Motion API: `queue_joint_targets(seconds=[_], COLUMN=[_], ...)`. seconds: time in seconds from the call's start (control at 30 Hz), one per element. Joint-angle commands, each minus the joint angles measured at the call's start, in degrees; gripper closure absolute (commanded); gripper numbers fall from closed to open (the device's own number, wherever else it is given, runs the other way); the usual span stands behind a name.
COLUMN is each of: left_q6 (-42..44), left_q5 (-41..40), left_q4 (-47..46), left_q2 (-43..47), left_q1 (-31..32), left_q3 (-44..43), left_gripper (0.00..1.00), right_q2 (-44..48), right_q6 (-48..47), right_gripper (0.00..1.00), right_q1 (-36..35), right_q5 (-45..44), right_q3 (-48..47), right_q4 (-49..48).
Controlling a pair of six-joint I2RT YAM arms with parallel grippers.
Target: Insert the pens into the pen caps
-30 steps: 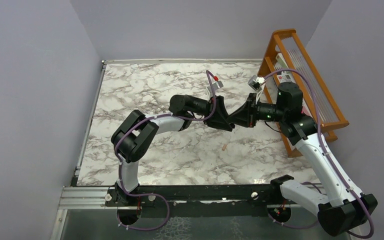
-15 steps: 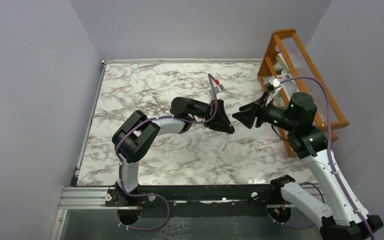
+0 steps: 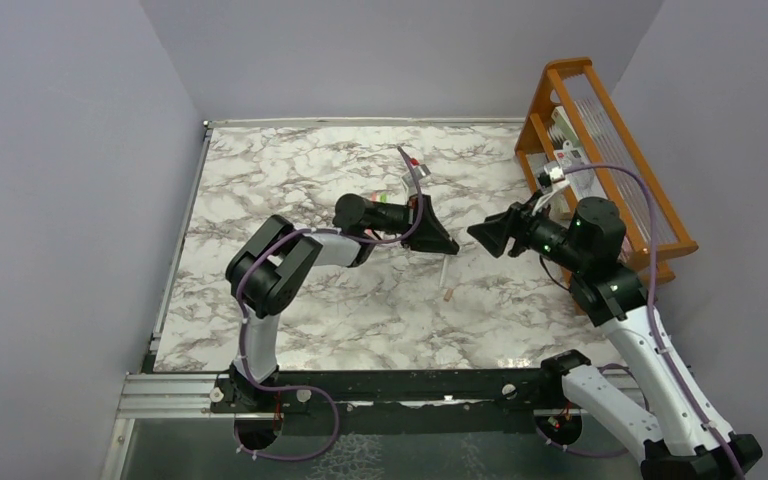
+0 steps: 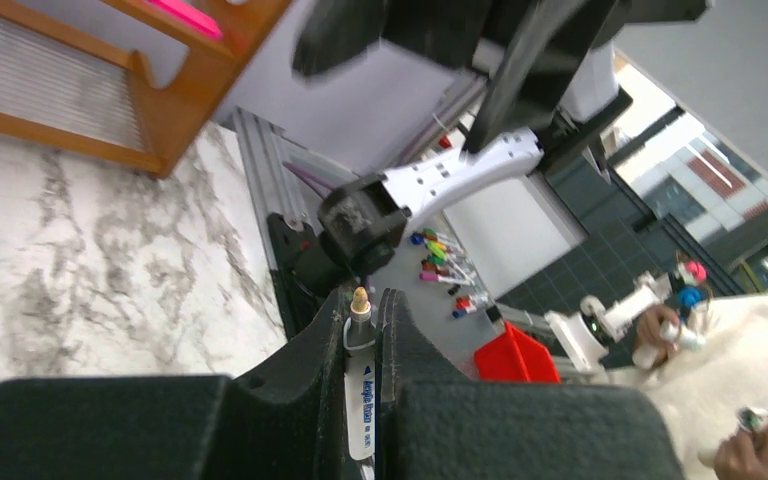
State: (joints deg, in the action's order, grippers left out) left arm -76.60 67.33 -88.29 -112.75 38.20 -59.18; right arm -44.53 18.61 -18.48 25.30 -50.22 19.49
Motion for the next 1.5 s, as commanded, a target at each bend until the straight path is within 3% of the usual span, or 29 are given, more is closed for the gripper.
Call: queue_joint_targets(seconds=[0.0,0.2,0.3,0.83,0.97,1.17,1.33,1.4,1.47], left_q6=[0.1,-0.9,-1.3,-3.6,-3.6,-3.6,-3.8,-3.7,-3.5], left_q5=[-8.2,-15.7,-18.6,-18.9,-19.2,-19.3,-18.8,-18.3,-18.1], left_q4=[-12.6,-12.6,-12.6,-12.6,-12.6,-12.6,-12.6,-12.6,-12.6], left_q2=[-1.4,-1.4,-0.6,5.5,6.5,6.1,5.5,5.6,5.8], left_q1=[-3.6,-4.6,-4.4,-1.3,-1.2,-0.5,0.1,0.3,0.4], left_q3=[-0.5,-1.4,-1.3,-2.8,-3.2,-3.7,-4.1,-4.1,-3.7], left_gripper=[1.0,1.0,1.0,1.0,1.0,1.0,1.0,0.78,0.68], right_q2=[0.9,5.6,3.5,-0.5,-1.1,-1.2,0.0,0.9,1.6], right_q6=[2.2,7.2,6.9,6.7,7.2,9.0,11.4,12.8,13.5], right_gripper=[0.46,0.45,0.45,0.45,0.57,0.97,0.99,0.99,0.99], right_q1=[-0.2,-0.2,-0.2,-0.2,-0.2,-0.2,-0.2,-0.2,-0.2], right_q5=[6.4,10.2,13.0,14.4,15.5,19.3,19.3,18.0,17.3], right_q3=[5.7,13.2,12.8,14.4,14.8,15.6,17.0,17.6,17.8], right_q4=[-4.3,-15.7,-16.0,-20.4,-21.3,-24.7,-27.9,-29.0,-30.4])
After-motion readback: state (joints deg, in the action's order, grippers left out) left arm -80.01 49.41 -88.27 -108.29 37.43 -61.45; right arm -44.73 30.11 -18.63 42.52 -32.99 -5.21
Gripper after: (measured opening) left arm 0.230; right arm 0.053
